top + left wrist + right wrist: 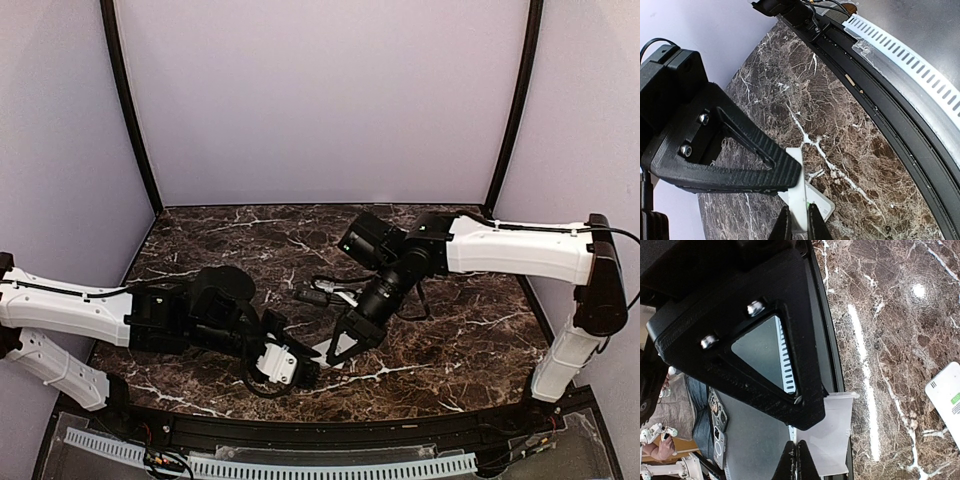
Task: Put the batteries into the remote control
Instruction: Pass from the right arm to the left, then pass from the left arm to the right
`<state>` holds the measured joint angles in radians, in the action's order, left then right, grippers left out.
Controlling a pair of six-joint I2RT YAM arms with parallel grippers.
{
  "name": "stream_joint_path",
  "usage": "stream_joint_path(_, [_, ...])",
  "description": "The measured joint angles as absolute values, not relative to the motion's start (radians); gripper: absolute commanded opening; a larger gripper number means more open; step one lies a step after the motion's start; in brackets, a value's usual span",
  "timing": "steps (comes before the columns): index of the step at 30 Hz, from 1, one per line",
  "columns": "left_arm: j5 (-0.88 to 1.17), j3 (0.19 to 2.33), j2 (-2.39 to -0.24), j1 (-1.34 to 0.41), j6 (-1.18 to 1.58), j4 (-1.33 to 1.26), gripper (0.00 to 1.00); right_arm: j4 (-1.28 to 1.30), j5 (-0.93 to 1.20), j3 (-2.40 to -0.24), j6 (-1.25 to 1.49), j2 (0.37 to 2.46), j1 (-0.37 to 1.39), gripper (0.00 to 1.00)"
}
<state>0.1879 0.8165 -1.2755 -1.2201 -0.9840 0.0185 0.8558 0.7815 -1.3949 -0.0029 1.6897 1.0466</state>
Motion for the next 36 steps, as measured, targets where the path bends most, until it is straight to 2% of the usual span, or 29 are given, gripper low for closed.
stream_joint_path(4, [0.186,0.817,-1.275,-1.221,-0.968,0.02,0.0,0.855,0.779,-1.395,-0.002,1.69,1.046,0.0])
stream_joint_path(8, [0.164,0.817,-1.276,-1.221,-0.91,0.023,0.0,0.846,0.732,-1.396,-0.008,1.683,1.047,0.2])
stream_joint_path(11, [0.124,0.834,-1.279,-1.221,-0.813,0.025,0.0,0.829,0.638,-1.389,-0.014,1.638,1.047,0.26])
stream_joint_path(14, [0.104,0.875,-1.296,-1.216,-0.69,0.04,0.0,0.754,0.532,-1.333,-0.029,1.508,1.047,0.32])
stream_joint_path(17, [0.121,0.931,-1.321,-1.197,-0.565,0.081,0.0,0.627,0.447,-1.226,-0.071,1.314,1.045,0.5])
stream_joint_path(19, [0.161,0.978,-1.343,-1.179,-0.477,0.109,0.0,0.533,0.408,-1.153,-0.111,1.192,1.044,0.56])
stream_joint_path(23, [0.261,1.058,-1.365,-1.128,-0.335,0.145,0.0,0.429,0.382,-1.105,-0.147,1.113,1.033,0.57])
stream_joint_path(31, [0.366,1.129,-1.366,-1.103,-0.23,0.194,0.0,0.393,0.413,-1.098,-0.199,1.2,1.011,0.51])
stream_joint_path(36, [0.39,1.129,-1.366,-1.102,-0.219,0.213,0.0,0.377,0.44,-1.057,-0.209,1.205,1.007,0.42])
